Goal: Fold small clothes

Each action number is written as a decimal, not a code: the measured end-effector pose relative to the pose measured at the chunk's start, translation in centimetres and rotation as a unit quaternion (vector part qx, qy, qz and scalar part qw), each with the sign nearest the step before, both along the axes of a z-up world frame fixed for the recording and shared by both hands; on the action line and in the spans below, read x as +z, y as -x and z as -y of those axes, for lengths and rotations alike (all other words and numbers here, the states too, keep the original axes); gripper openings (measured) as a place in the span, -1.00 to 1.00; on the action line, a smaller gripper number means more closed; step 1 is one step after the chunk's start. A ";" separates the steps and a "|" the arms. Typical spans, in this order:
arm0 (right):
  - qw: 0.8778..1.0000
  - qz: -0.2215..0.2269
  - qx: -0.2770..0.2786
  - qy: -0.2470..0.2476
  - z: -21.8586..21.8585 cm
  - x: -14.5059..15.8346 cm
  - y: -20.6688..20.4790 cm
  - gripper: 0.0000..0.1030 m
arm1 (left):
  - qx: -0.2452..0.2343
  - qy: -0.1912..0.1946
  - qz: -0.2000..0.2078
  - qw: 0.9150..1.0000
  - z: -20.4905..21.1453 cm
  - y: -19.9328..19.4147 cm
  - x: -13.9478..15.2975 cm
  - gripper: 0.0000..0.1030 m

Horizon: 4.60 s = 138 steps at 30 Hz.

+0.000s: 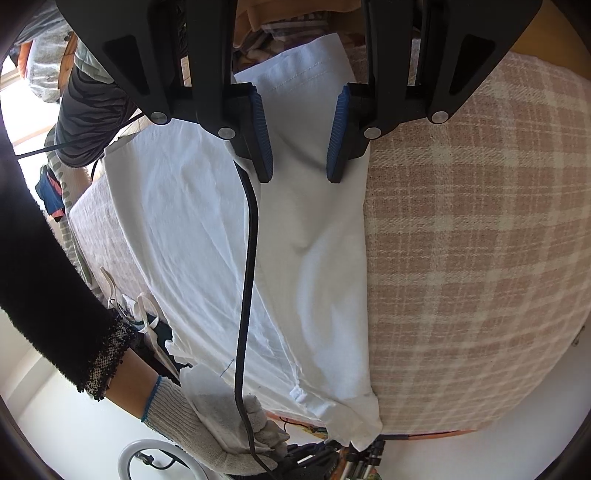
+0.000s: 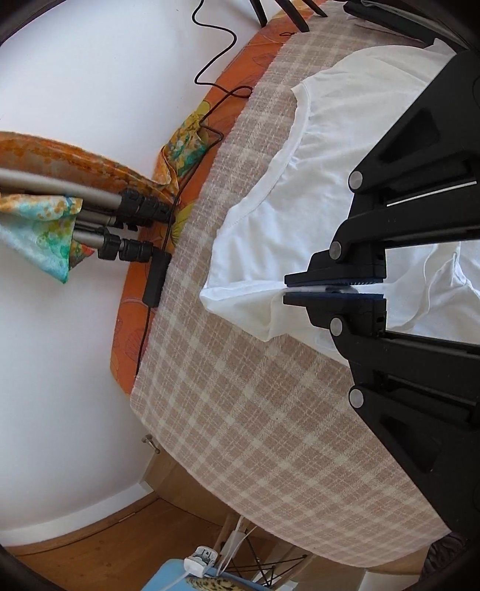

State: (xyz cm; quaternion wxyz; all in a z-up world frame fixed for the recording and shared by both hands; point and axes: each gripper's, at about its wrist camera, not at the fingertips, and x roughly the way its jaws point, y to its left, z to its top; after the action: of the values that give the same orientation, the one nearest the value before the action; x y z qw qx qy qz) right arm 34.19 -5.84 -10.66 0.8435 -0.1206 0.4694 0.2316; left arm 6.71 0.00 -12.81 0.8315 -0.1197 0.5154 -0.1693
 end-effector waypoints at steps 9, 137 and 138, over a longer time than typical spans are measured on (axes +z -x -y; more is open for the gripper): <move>0.994 -0.006 -0.107 0.014 6.6 -1.7 -3.2 -0.93 | -0.003 -0.005 0.002 1.000 0.5 0.1 0.1 -0.35; 0.927 -0.092 -0.240 -0.275 35.8 -2.0 14.9 -0.07 | -0.165 0.055 0.133 0.976 20.4 4.0 4.1 -0.94; 0.923 -0.098 -0.245 -0.281 35.9 -2.6 14.2 -0.07 | -0.165 0.054 0.132 0.976 20.4 4.1 4.0 -0.94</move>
State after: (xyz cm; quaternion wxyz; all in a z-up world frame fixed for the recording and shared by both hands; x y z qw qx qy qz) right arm 19.97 -41.69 -13.26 0.8229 0.2638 0.4802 0.1503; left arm 2.65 -20.36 -8.79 0.8452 -0.0545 0.4037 -0.3460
